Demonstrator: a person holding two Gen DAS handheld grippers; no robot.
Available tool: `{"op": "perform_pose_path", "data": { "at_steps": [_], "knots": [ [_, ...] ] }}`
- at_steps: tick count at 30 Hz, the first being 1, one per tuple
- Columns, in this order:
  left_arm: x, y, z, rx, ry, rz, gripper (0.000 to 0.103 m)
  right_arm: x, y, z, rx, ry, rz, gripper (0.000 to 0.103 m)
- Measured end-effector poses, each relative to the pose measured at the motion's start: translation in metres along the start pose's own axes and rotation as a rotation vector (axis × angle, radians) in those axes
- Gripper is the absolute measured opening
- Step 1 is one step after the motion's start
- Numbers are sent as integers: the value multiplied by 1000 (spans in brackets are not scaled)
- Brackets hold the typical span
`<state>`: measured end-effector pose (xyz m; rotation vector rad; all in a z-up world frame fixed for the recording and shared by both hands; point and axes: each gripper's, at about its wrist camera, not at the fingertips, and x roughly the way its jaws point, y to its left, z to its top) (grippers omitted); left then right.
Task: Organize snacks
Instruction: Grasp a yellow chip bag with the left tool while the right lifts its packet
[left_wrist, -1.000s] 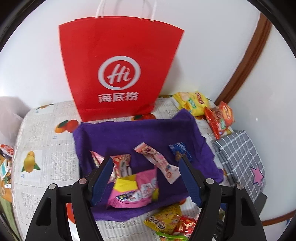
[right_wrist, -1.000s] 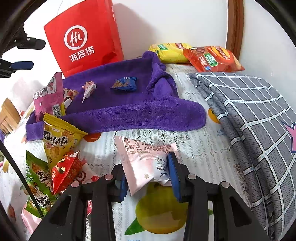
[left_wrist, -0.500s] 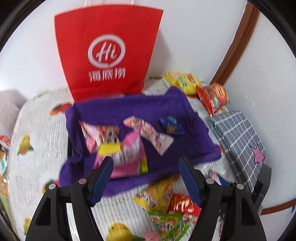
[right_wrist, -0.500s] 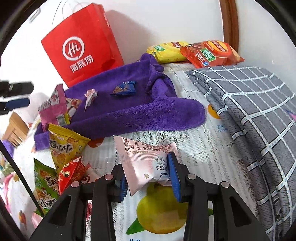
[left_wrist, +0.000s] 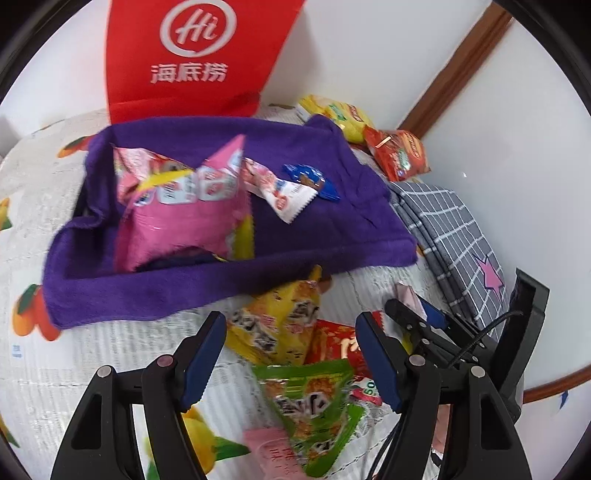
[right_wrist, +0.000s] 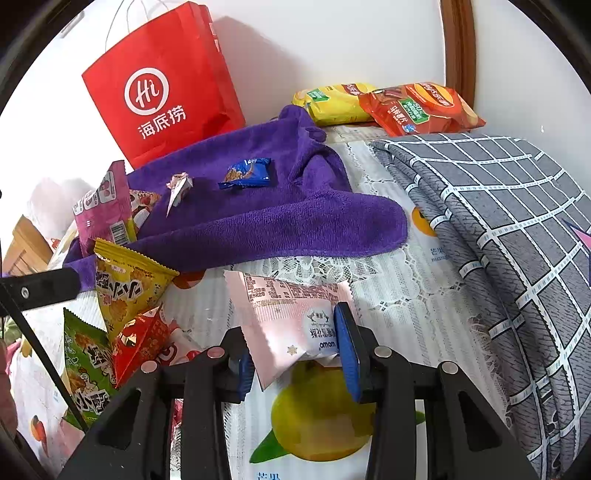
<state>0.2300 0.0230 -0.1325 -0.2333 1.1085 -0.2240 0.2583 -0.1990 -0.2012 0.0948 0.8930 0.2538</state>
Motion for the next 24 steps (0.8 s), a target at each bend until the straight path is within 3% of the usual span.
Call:
{"op": "perform_pose_path", "data": {
  "at_steps": [10, 16, 22, 24],
  "knots": [
    [24, 2, 1, -23, -11, -31, 69, -1, 2, -2, -18, 2, -22, 39],
    [39, 3, 1, -24, -6, 13, 64, -2, 4, -3, -30, 3, -36, 39],
    [43, 3, 1, -11, -23, 29, 55, -2, 4, -3, -30, 3, -36, 38],
    [41, 2, 1, -2, -37, 16, 45, -2, 4, -3, -27, 3, -32, 38]
  ]
}}
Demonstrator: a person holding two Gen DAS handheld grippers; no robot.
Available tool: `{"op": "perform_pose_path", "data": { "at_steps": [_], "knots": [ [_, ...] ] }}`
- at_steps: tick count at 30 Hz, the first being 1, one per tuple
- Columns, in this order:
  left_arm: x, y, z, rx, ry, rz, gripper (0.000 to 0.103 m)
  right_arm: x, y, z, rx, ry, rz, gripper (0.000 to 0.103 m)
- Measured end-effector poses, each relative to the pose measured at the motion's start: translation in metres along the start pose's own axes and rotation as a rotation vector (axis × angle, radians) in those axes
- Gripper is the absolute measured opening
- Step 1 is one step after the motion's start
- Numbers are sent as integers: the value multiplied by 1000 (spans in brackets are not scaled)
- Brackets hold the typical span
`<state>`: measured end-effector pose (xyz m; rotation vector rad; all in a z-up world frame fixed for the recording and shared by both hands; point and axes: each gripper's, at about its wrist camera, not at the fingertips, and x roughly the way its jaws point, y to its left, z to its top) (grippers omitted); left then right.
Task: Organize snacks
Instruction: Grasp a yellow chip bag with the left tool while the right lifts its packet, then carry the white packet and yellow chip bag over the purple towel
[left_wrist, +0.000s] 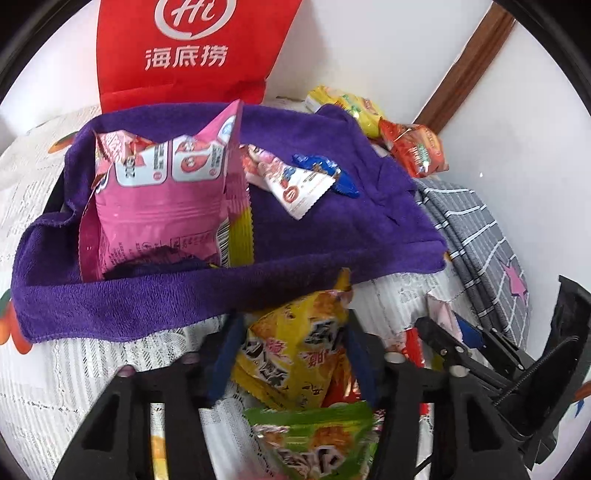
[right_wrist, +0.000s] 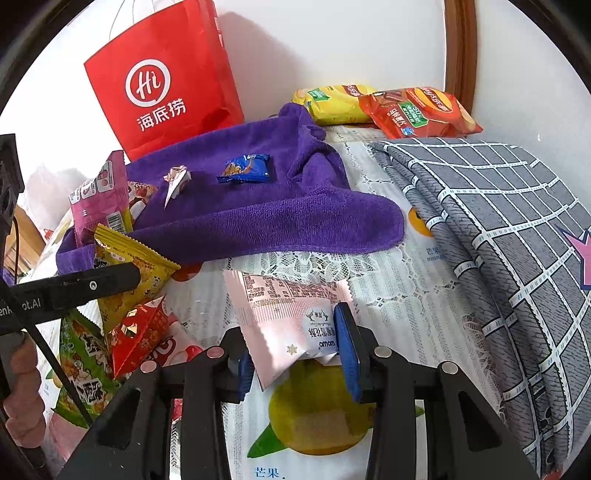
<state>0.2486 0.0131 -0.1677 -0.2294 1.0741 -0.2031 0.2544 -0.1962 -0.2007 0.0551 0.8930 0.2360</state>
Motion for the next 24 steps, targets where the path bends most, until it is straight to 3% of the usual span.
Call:
{"op": "perform_pose_path", "data": {
  "at_steps": [10, 24],
  "knots": [
    [-23, -2, -2, 38, -47, -2, 43, -1, -10, 1, 53, -10, 57, 37],
    [-64, 35, -2, -64, -128, -45, 43, -1, -6, 2, 48, -6, 61, 37]
  ]
}}
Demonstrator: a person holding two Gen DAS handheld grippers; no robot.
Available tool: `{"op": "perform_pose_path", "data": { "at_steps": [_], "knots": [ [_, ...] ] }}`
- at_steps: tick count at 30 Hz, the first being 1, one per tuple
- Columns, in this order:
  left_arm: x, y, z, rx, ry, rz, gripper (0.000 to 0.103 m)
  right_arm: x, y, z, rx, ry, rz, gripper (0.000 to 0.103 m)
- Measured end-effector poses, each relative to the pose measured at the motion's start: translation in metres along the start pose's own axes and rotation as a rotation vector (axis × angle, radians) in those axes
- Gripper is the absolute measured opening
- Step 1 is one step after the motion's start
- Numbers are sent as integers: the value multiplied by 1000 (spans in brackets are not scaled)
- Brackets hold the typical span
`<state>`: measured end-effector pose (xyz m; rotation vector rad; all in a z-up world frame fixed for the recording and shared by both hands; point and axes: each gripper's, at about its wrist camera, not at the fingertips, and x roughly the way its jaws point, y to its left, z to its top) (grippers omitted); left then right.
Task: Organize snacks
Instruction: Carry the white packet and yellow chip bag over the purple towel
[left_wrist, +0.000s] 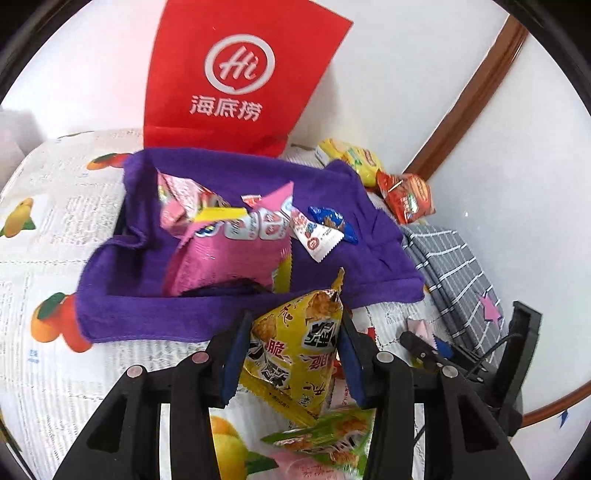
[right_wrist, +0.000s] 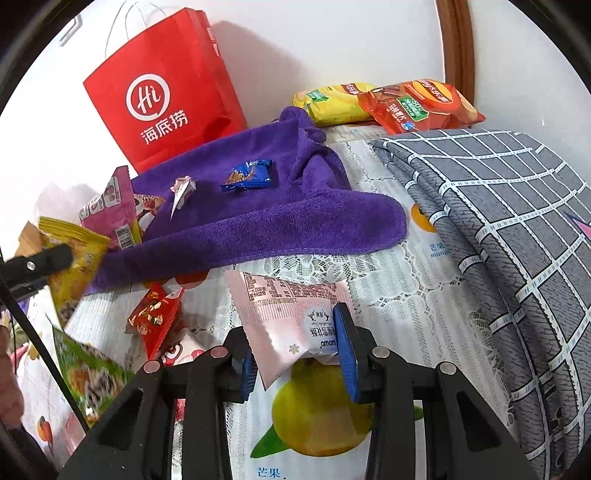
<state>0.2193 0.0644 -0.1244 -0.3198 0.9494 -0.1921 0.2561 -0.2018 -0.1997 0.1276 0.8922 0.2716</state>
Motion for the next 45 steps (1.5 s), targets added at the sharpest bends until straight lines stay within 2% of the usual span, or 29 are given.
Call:
{"op": "perform_pose_path", "data": {
  "at_steps": [13, 22, 26, 31, 35, 42, 45],
  "knots": [
    [-39, 23, 7, -15, -54, 14, 43, -8, -1, 8, 46, 63, 37, 35],
    [-64, 28, 27, -20, -94, 15, 43, -42, 22, 32, 6, -6, 49, 35],
    [-76, 29, 44, -11, -118, 52, 43, -55, 38, 57, -30, -43, 50, 35],
    [-92, 28, 76, -10, -157, 90, 43, -67, 56, 106, -27, -82, 63, 35],
    [-96, 21, 104, -4, -183, 121, 43, -72, 71, 147, -16, -104, 108, 35],
    [-76, 12, 141, -1, -203, 128, 43, -52, 85, 190, -9, -86, 127, 35],
    [-59, 14, 149, -6, -198, 152, 43, -35, 85, 201, -14, -65, 98, 35]
  ]
}}
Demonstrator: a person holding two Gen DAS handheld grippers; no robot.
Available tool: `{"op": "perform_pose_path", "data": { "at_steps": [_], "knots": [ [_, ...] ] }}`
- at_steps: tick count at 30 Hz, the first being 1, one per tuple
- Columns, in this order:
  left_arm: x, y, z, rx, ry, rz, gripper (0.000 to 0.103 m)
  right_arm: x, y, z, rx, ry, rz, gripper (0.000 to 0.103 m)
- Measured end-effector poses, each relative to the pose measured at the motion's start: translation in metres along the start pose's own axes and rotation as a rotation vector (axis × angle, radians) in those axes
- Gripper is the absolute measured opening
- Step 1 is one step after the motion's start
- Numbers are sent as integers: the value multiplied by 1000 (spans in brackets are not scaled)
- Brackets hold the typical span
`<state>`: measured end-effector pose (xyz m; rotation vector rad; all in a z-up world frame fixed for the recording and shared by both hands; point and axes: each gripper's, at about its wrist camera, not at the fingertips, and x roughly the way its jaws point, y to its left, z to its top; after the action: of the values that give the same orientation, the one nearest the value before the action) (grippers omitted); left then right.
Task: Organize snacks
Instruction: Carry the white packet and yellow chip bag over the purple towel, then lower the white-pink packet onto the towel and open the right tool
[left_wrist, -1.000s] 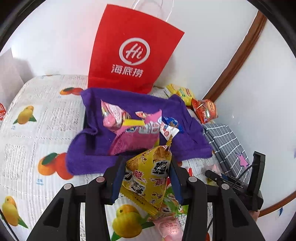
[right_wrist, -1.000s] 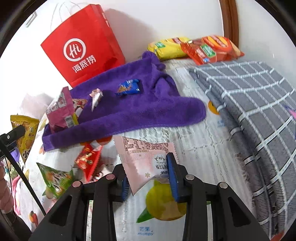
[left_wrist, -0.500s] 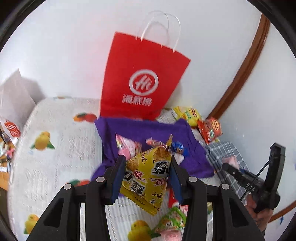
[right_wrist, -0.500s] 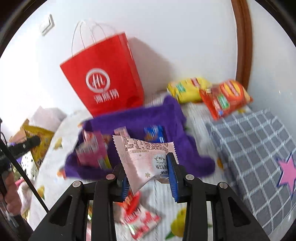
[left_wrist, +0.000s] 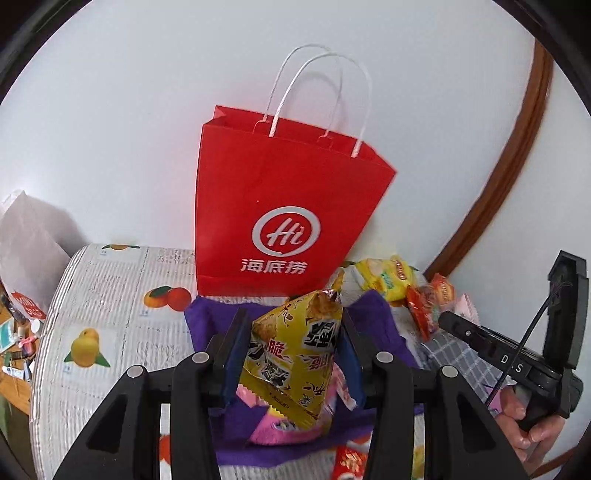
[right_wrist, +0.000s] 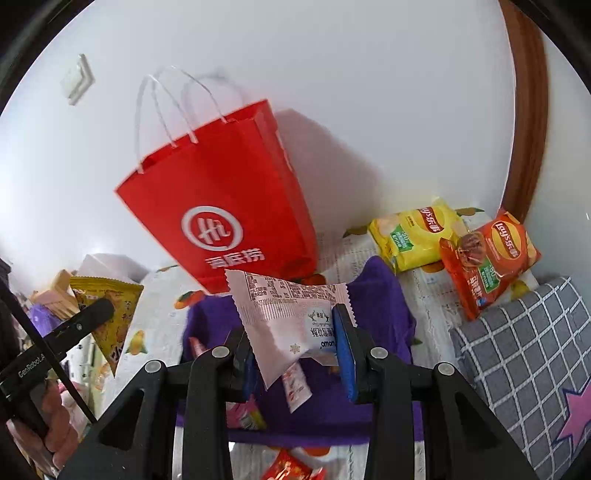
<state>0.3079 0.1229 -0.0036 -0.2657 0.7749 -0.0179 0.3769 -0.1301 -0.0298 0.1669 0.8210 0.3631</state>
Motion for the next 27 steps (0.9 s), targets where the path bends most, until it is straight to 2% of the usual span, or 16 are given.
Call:
{"op": "perform_pose_path", "data": {
  "at_steps": [6, 12, 18, 27],
  "knots": [
    [39, 7, 1, 0, 29, 30, 43, 32, 2, 15, -1, 26, 1, 35],
    [67, 14, -3, -1, 78, 55, 43, 65, 13, 12, -57, 77, -29, 35],
    [70, 15, -4, -2, 85, 47, 43, 82, 13, 6, -78, 119, -61, 35],
    [57, 18, 0, -7, 52, 47, 43, 99, 14, 0, -108, 168, -94, 35]
  ]
}}
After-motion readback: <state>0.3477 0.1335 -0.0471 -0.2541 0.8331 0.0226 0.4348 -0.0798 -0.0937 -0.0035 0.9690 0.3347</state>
